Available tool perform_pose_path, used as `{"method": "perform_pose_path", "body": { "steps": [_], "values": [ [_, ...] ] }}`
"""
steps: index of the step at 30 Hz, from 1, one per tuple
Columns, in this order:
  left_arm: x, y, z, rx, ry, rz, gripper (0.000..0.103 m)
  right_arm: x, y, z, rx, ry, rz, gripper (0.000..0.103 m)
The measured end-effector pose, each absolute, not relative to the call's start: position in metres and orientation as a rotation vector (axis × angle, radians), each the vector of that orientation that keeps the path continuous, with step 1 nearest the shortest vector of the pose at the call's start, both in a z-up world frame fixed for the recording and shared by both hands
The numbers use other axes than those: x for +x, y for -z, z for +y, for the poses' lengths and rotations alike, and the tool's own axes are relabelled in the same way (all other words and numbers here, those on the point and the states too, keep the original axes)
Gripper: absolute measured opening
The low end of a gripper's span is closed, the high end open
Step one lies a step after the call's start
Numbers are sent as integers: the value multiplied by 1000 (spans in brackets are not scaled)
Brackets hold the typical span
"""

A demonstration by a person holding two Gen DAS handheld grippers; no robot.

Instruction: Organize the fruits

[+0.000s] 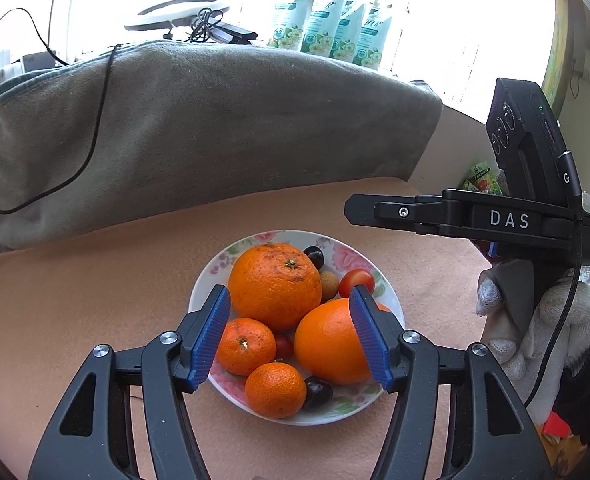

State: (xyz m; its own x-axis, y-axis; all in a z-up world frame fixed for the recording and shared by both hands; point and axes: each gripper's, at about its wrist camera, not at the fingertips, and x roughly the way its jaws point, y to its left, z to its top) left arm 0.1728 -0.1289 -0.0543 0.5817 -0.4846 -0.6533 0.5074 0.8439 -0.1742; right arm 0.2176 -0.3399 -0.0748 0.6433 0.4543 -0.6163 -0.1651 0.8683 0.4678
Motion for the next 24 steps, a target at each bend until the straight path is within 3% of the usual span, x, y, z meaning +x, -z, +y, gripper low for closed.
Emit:
{"method": "perform_pose_path", "body": {
  "steps": [5, 7, 11, 19, 24],
  "values": [
    [163, 49, -123, 33, 571, 744, 62, 205, 65, -339, 378, -354, 775, 82],
    [160, 46, -121, 32, 564, 740, 68, 199, 61, -338, 367, -347, 768, 82],
    [149, 40, -114, 27, 546, 728, 69, 182, 54, -335, 333, -323, 746, 88],
    [126, 31, -100, 20, 493, 704, 75, 139, 41, -327, 251, -274, 684, 89],
    [111, 27, -93, 29, 448, 687, 75, 113, 37, -325, 236, -244, 647, 99]
  ]
}}
